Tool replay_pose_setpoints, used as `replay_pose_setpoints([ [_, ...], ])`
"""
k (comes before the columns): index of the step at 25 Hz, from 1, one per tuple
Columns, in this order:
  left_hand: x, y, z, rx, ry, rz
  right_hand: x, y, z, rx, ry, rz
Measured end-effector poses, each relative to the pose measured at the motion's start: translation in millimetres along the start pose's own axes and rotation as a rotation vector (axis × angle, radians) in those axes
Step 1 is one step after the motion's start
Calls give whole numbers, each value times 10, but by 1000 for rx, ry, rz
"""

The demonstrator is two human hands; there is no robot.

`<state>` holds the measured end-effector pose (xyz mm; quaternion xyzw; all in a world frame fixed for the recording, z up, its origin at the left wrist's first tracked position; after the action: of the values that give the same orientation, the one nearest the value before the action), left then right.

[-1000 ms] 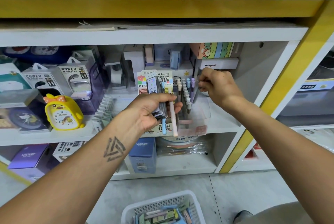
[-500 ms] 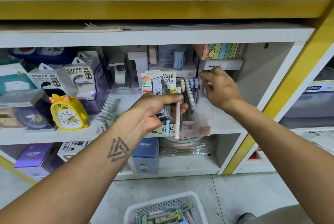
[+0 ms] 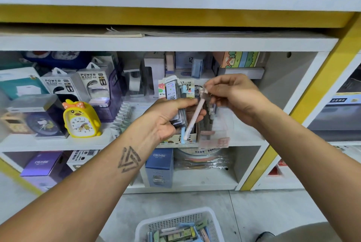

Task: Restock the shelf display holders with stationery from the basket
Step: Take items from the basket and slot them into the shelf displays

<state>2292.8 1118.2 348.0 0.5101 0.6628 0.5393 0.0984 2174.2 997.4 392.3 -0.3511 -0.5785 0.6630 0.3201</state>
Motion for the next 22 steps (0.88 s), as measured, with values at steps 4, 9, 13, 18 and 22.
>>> replay_pose_setpoints([
  [4,-40,52,161,7,152,6,-106,-141,246,43,260,224],
  [9,-23,77,197,-51,169,14,-50,-28,90,604,205,547],
  [13,-14,78,173,-49,137,25,-27,91,-48,863,138,667],
  [18,-15,61,174,-65,122,17,-31,105,-112,924,125,657],
  [22,-7,52,174,-85,93,18,0,111,-158,842,-4,607],
])
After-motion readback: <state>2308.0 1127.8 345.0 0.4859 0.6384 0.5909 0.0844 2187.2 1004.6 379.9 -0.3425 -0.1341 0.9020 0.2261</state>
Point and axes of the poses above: each hand's wrist, its own x-axis away from the middle knuckle, its own z-axis out of the back of the hand, y = z × x, the point moved 5 cm from there along -x, towards the middle knuckle, and after that the axes turned 10 degrees about y, right-handed, at the moved point
